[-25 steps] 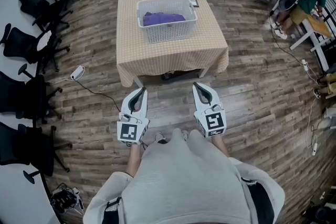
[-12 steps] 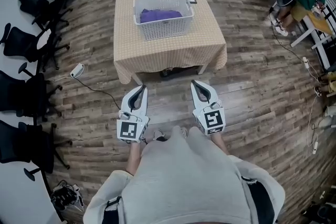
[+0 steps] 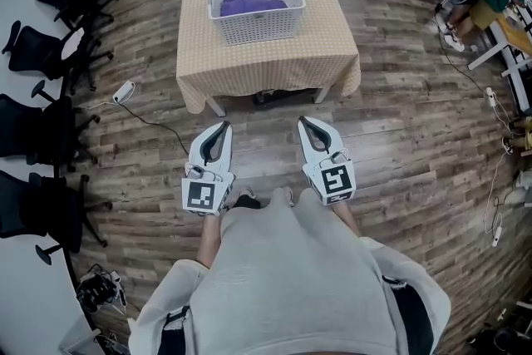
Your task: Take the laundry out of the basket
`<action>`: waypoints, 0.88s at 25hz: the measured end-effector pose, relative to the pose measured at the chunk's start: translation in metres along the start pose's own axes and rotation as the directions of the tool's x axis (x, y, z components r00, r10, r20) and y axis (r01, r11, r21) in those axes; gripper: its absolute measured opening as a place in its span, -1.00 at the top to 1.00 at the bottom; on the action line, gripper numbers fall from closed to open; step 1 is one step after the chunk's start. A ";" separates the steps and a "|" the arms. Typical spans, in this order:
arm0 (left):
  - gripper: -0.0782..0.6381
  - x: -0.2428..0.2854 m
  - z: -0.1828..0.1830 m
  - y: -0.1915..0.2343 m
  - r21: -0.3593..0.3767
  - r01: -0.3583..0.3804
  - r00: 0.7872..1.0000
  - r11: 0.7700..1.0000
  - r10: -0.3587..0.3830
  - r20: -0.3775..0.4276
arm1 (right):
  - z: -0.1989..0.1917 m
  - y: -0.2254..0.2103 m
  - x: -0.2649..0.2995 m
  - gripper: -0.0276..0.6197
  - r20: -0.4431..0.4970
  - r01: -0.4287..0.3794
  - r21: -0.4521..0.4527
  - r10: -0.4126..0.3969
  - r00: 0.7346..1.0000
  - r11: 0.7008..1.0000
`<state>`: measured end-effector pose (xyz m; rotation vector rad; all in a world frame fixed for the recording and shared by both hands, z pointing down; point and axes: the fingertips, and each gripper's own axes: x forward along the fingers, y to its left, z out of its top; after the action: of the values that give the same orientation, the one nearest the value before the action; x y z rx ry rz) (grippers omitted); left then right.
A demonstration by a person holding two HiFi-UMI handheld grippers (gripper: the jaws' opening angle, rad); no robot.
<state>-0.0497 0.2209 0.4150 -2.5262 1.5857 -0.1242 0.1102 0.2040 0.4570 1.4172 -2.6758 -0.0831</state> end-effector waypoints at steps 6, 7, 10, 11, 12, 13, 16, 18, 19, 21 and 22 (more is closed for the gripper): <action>0.75 -0.001 0.007 -0.012 0.008 -0.018 1.000 1.000 0.018 0.014 | 0.000 0.002 -0.004 0.92 0.019 -0.039 -0.003 0.039 0.999 0.999; 0.75 0.000 0.008 -0.014 0.002 -0.018 1.000 1.000 0.018 0.017 | 0.000 0.000 -0.003 0.92 0.019 -0.041 -0.004 0.041 0.999 0.999; 0.75 0.005 0.008 -0.020 -0.008 -0.006 1.000 1.000 0.006 0.029 | 0.000 -0.006 0.000 0.92 0.013 -0.042 -0.005 0.042 0.999 0.999; 0.75 0.007 0.008 -0.022 -0.005 -0.002 0.999 1.000 0.003 0.035 | 0.001 -0.008 0.000 0.92 0.015 -0.043 -0.007 0.043 0.999 0.999; 0.75 0.009 0.009 -0.024 0.000 -0.002 0.999 1.000 0.002 0.036 | 0.002 -0.009 0.000 0.92 0.018 -0.045 -0.009 0.045 0.999 0.999; 0.75 0.010 0.010 -0.027 0.004 -0.001 0.999 1.000 0.001 0.035 | 0.003 -0.011 0.000 0.92 0.022 -0.046 -0.010 0.047 0.999 0.999; 0.75 0.016 0.008 -0.032 0.001 0.003 1.000 1.000 -0.003 0.029 | 0.002 -0.015 0.000 0.92 0.022 -0.047 -0.011 0.048 0.999 0.999; 0.75 0.021 0.008 -0.031 -0.004 0.001 0.999 1.000 -0.001 0.033 | -0.001 -0.019 0.001 0.92 0.012 -0.045 -0.006 0.045 0.999 0.999; 0.75 0.023 0.008 -0.029 -0.005 -0.004 0.999 1.000 0.004 0.036 | -0.004 -0.020 0.003 0.92 0.006 -0.046 -0.003 0.046 0.999 0.999; 0.75 0.027 0.006 -0.024 -0.007 -0.009 0.999 1.000 0.009 0.033 | -0.007 -0.022 0.006 0.92 -0.003 -0.049 0.001 0.049 0.999 0.999; 0.75 0.029 0.005 -0.023 -0.007 -0.007 0.999 1.000 0.007 0.034 | -0.008 -0.023 0.008 0.92 -0.004 -0.052 0.001 0.052 0.999 0.999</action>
<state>-0.0158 0.2053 0.4140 -2.5141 1.5848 -0.0748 0.1255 0.1846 0.4632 1.3459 -2.7071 -0.0748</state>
